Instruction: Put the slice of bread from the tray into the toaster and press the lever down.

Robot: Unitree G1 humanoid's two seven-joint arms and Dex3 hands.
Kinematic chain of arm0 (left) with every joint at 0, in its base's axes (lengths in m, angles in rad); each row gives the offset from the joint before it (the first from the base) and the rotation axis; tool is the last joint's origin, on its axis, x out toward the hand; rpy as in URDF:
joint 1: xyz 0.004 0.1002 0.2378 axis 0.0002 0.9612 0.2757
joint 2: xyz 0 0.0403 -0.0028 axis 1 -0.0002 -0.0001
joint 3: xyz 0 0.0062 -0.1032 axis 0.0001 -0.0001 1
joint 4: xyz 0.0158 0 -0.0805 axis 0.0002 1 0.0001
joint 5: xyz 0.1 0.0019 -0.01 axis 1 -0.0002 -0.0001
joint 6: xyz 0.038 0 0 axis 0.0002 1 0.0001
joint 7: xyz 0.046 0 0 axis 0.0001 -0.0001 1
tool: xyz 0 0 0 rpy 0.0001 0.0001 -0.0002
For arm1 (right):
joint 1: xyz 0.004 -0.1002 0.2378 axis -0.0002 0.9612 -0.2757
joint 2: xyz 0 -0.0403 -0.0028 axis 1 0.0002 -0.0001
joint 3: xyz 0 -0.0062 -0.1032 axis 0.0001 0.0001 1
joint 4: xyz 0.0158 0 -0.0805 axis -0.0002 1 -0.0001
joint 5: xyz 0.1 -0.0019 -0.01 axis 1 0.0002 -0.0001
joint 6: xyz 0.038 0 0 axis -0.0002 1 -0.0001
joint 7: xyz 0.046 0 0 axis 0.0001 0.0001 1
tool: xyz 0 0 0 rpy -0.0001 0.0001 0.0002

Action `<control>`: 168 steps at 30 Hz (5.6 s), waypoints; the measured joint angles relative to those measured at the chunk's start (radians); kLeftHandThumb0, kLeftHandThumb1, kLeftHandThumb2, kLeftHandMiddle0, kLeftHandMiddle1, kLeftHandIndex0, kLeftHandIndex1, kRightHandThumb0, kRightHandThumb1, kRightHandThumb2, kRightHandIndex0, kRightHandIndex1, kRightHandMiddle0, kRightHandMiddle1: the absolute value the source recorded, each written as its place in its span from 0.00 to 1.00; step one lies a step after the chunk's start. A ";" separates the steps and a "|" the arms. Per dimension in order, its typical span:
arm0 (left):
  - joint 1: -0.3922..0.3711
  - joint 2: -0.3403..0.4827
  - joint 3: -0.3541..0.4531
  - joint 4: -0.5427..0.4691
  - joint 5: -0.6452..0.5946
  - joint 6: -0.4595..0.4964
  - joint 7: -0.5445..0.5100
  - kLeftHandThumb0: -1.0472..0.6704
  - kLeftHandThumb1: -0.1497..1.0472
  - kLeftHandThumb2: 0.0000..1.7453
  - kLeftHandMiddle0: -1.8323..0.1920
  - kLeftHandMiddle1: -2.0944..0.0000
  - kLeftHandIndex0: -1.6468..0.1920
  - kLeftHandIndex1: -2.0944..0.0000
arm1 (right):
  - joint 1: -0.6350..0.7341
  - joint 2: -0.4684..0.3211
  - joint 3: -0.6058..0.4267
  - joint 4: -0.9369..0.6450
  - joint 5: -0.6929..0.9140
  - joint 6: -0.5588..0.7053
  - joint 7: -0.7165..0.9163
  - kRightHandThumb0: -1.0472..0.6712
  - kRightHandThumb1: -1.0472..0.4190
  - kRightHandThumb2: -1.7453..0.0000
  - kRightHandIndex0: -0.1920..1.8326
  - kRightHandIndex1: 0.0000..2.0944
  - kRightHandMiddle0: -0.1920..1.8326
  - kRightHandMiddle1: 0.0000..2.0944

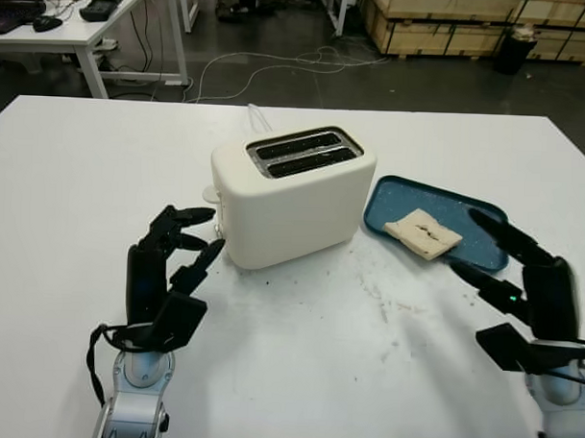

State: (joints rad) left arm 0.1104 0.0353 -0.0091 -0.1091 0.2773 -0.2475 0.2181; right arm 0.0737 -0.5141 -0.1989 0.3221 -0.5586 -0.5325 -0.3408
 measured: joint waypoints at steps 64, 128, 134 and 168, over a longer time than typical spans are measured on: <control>-0.007 -0.003 -0.003 0.005 0.006 -0.005 0.010 0.39 0.89 0.09 0.65 0.36 0.60 0.60 | -0.651 -0.143 0.725 0.827 -0.305 0.055 -0.402 0.39 0.19 0.99 0.43 0.06 0.42 0.03; -0.007 -0.008 -0.004 0.005 0.003 0.001 0.010 0.40 0.89 0.09 0.65 0.35 0.60 0.59 | -1.158 -0.186 0.386 0.750 0.185 -0.131 0.432 0.28 0.09 0.83 0.60 0.83 0.51 0.83; -0.006 -0.015 -0.004 0.004 0.002 0.001 0.010 0.40 0.89 0.10 0.65 0.35 0.61 0.60 | -1.339 -0.152 0.360 0.756 0.247 -0.121 0.643 0.32 0.09 0.87 0.62 0.83 0.53 0.83; -0.006 -0.015 -0.004 0.008 -0.003 -0.004 0.010 0.39 0.89 0.10 0.66 0.33 0.61 0.58 | -1.463 0.106 0.538 0.808 0.154 0.037 0.988 0.29 0.09 0.83 0.64 0.83 0.55 0.83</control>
State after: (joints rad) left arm 0.1041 0.0199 -0.0127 -0.1008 0.2748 -0.2516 0.2283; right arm -1.3889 -0.4084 0.3388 1.1298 -0.4049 -0.4953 0.6477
